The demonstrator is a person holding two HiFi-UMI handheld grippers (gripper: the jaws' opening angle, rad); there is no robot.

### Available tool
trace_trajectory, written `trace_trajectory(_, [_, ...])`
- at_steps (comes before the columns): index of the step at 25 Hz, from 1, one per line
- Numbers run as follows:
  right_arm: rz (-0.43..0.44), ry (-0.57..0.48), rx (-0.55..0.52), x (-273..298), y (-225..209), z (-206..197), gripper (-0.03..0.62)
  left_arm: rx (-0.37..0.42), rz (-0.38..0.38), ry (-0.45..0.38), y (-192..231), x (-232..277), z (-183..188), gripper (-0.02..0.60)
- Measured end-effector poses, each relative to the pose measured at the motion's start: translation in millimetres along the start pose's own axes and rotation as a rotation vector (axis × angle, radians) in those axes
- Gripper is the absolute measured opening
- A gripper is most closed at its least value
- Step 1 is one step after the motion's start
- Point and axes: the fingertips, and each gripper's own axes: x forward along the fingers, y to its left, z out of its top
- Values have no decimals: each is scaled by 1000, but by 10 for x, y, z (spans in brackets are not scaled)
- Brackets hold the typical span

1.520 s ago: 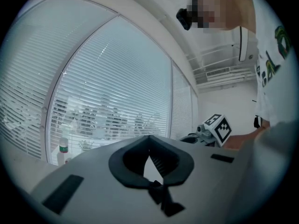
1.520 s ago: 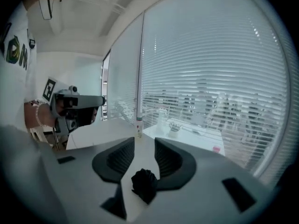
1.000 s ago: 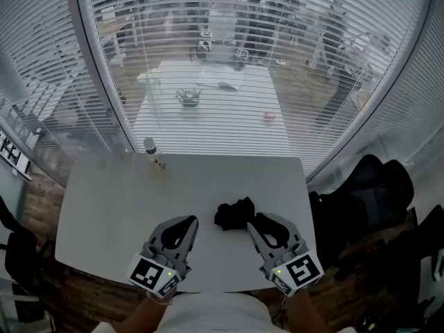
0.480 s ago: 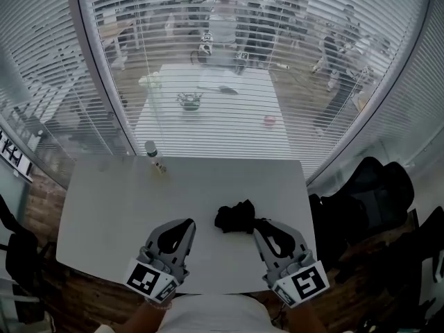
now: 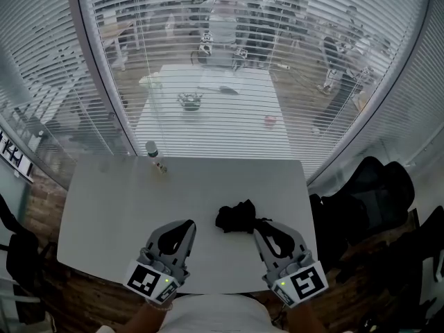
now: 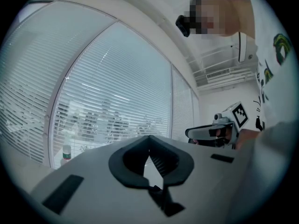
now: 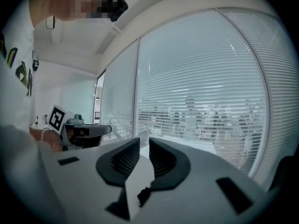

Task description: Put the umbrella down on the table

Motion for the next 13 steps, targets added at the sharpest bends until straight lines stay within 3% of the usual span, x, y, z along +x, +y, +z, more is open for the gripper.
trace_trajectory(13, [-3,-6,-9,15,7,15,69,-5,-13,-4,-21,22,-5,11])
